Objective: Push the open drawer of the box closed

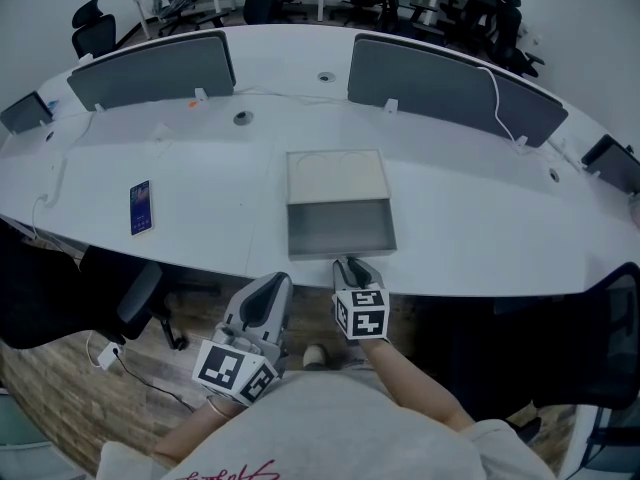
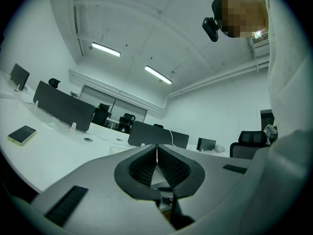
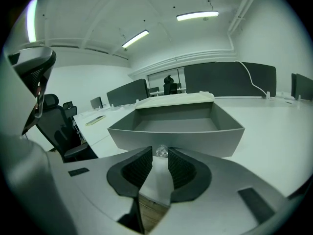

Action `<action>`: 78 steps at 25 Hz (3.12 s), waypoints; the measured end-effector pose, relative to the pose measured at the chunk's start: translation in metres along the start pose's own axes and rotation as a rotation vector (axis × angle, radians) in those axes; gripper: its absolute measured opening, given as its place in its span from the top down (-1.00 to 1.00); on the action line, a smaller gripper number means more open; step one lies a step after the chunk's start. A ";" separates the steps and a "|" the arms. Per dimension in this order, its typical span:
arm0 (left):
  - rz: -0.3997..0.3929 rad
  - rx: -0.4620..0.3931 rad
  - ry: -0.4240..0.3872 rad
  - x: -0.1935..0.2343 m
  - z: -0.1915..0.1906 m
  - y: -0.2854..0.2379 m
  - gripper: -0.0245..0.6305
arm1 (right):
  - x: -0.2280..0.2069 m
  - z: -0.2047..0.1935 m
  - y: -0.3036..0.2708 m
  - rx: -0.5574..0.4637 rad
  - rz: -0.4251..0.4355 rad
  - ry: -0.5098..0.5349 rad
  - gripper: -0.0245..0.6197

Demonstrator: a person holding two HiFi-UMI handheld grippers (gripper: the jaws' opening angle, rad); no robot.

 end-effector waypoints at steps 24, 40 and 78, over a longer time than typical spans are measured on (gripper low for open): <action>-0.014 -0.018 0.005 0.001 0.004 0.002 0.87 | -0.005 0.005 -0.002 0.037 -0.039 0.002 0.68; 0.000 -0.043 0.029 0.006 0.009 0.004 0.87 | -0.008 0.009 -0.002 0.044 -0.027 -0.014 0.68; 0.005 -0.047 0.036 0.019 0.016 -0.033 0.87 | -0.014 0.023 -0.021 0.050 0.024 -0.034 0.69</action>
Point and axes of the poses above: the fingertips, and each gripper's own axes: y backward along the fingers, x to its left, z out of its top, the point moved 3 cm from there along y, backward along the fingers, and after that the axes turned 1 degree about -z, right-handed, at the moved point
